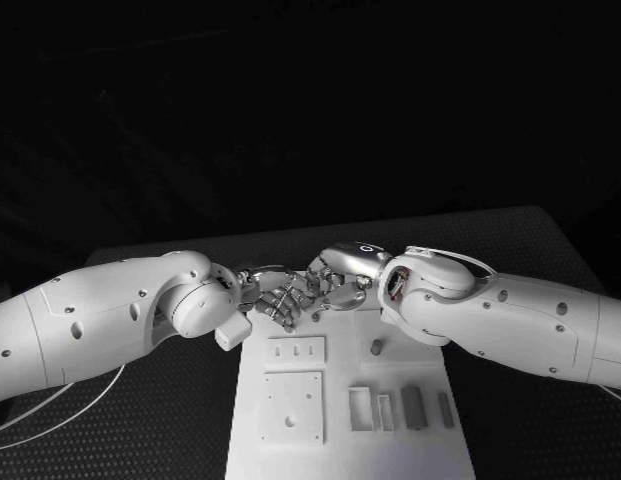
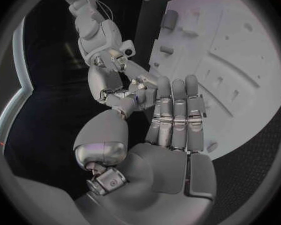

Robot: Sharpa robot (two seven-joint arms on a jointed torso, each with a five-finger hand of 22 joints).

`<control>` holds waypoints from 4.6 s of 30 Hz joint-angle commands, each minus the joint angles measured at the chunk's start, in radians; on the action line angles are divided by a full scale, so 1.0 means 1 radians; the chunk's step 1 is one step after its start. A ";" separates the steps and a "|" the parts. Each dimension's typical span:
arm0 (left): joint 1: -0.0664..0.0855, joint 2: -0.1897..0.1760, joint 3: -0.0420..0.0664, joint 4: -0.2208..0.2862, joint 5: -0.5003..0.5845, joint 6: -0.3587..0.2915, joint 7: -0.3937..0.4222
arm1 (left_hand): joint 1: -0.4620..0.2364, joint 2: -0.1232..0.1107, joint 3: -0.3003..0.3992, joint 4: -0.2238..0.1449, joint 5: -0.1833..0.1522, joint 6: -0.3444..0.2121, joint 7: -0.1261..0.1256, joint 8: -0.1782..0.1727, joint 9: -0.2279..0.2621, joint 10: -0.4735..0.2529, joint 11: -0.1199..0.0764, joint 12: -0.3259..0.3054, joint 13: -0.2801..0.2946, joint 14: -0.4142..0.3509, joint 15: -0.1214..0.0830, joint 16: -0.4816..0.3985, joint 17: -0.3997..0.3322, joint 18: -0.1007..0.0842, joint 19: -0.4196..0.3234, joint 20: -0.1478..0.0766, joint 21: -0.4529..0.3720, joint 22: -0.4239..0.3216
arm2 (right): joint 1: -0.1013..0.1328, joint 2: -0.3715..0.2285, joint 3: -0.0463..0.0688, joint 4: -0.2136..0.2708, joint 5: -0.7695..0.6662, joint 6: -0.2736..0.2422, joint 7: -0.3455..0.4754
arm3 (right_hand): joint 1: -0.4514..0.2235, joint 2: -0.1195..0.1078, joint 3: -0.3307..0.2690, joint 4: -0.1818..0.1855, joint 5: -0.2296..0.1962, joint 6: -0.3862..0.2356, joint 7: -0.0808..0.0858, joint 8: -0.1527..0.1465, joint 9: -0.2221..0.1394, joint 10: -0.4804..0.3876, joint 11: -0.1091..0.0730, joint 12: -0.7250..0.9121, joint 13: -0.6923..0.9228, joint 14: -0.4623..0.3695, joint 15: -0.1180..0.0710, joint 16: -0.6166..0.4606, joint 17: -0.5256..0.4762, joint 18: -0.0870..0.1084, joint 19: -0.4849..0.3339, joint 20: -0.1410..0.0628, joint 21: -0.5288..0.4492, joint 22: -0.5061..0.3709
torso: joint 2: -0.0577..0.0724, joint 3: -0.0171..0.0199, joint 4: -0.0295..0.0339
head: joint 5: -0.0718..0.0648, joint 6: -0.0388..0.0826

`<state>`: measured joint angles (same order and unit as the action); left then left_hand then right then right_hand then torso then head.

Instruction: Assemble the parts on the task board

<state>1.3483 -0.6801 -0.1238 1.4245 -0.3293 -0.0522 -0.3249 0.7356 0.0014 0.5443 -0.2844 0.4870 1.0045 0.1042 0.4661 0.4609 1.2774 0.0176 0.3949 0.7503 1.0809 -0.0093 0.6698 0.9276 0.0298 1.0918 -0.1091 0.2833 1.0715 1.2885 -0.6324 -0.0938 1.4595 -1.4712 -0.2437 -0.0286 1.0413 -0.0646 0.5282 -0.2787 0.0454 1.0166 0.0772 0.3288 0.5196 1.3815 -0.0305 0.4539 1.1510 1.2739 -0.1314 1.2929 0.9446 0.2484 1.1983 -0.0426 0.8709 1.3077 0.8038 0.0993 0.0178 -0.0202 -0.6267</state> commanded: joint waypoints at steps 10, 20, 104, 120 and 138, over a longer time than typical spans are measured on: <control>0.005 0.001 0.005 0.005 0.022 0.020 0.035 | 0.010 0.027 0.008 -0.005 0.006 0.021 -0.017 0.008 0.000 -0.020 -0.025 0.011 -0.003 -0.007 -0.002 0.011 -0.003 0.012 0.012 -0.001 -0.004 0.006 | -0.009 0.001 -0.004 -0.002 -0.008 0.039 0.010 | -0.001 0.012 0.005 -0.003 0.004 0.007 0.002 0.004 0.001 0.003 -0.003 0.000 0.002 -0.001 -0.009 0.007 0.002 0.013 0.001 -0.009 0.003 0.015 | 0.000 0.0001 0.0011 | -0.001 -0.002; 0.005 -0.002 0.005 0.003 0.030 0.044 0.043 | 0.100 0.072 0.022 -0.003 -0.047 0.035 -0.024 0.025 0.003 -0.012 -0.031 0.034 -0.007 -0.001 -0.006 0.030 -0.006 0.012 0.023 -0.004 -0.004 0.026 | -0.010 -0.004 -0.004 -0.006 -0.008 0.047 0.011 | -0.001 0.013 0.005 -0.004 0.004 0.007 0.002 0.004 0.002 0.003 -0.003 0.000 0.002 -0.001 -0.009 0.007 0.001 0.013 0.001 -0.009 0.003 0.016 | 0.000 -0.0002 0.0000 | 0.001 -0.003; -0.019 -0.004 -0.072 0.052 -0.578 -0.113 -0.136 | 0.187 0.075 0.082 0.049 -0.419 0.041 -0.046 -0.066 0.280 -0.035 -0.068 0.366 0.076 0.022 -0.101 0.395 -0.011 0.010 0.149 -0.088 0.104 0.262 | -0.005 -0.056 0.077 -0.115 0.291 -0.139 0.062 | -0.023 -0.024 0.000 0.002 0.003 -0.051 0.018 -0.033 -0.004 -0.016 0.012 -0.016 0.000 -0.012 0.004 -0.009 -0.004 0.013 -0.006 -0.004 -0.012 0.011 | 0.000 0.0024 -0.0008 | 0.002 -0.036; -0.031 0.006 -0.073 0.062 -0.585 -0.101 -0.157 | 0.179 0.062 0.070 0.066 -0.427 0.087 -0.063 -0.093 0.291 -0.023 -0.086 0.487 0.103 0.036 -0.142 0.515 -0.031 0.003 0.173 -0.127 0.209 0.263 | 0.021 -0.051 0.120 -0.114 0.307 -0.137 0.059 | -0.025 -0.026 -0.001 0.002 0.003 -0.051 0.019 -0.033 -0.003 -0.016 0.012 -0.016 0.001 -0.011 0.005 -0.009 -0.004 0.013 -0.005 -0.004 -0.012 0.011 | -0.001 0.0012 0.0016 | 0.001 -0.059; -0.033 0.005 -0.083 0.077 -0.579 -0.076 -0.162 | 0.143 0.079 0.066 0.044 -0.337 0.120 -0.076 -0.091 0.319 -0.026 -0.099 0.533 0.090 0.029 -0.155 0.568 -0.068 -0.004 0.163 -0.144 0.262 0.261 | 0.021 -0.049 0.121 -0.122 0.306 -0.118 0.054 | -0.024 -0.027 -0.001 0.002 0.003 -0.051 0.019 -0.033 -0.002 -0.017 0.012 -0.016 0.001 -0.011 0.005 -0.009 -0.004 0.013 -0.005 -0.004 -0.013 0.011 | -0.001 0.0011 0.0013 | 0.000 -0.066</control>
<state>1.3159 -0.6763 -0.2053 1.4974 -0.9074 -0.1494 -0.4839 0.8843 0.0778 0.6048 -0.2293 0.1436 1.0105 0.0918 0.3749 0.5595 1.2901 -0.0388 0.9247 0.8417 1.1143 -0.1249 1.2331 0.8613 0.0186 1.2363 -0.2224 0.5420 1.3076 1.3096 -0.6828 0.0262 1.3387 -1.1678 -0.3754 0.0197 1.0216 -0.0843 0.5299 -0.2800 0.0503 0.9710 0.0978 0.3016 0.5161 1.3706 -0.0197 0.4423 1.1512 1.2648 -0.1304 1.2887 0.9419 0.2485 1.1945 -0.0427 0.8631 1.3077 0.8031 0.1005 0.0195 -0.0205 -0.6923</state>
